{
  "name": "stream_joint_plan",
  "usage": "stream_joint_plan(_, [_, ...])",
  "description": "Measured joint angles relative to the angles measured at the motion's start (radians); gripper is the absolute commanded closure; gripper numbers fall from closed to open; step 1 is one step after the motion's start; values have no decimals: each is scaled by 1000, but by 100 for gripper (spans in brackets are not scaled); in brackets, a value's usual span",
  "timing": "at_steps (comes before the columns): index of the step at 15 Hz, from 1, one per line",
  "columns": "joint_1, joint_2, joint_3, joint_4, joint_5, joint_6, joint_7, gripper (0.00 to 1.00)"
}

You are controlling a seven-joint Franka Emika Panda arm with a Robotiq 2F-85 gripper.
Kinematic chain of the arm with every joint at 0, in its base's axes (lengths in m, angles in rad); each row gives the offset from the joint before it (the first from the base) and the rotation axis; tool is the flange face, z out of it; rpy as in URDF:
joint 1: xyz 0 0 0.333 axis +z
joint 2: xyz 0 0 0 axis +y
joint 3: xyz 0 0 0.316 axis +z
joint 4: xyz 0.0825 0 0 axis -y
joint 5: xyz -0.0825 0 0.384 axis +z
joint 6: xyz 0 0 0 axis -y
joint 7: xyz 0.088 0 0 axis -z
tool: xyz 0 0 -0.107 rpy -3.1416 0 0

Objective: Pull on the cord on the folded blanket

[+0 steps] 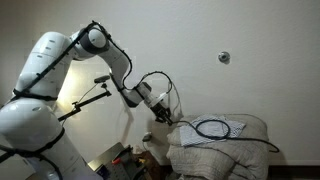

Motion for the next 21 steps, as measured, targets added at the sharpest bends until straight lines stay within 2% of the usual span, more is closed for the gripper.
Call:
stream_joint_plan(5, [-7,-134,-8,-98,-7,1,101,89])
stream_joint_plan(10, [-34,-188,-45,-187,-24,18,230,89])
stream_joint_plan(15, [-50,-183,-44,-210,-20,21,239,89])
stream_joint_plan(21, [-13,-148,43,-164,46,0,142,89])
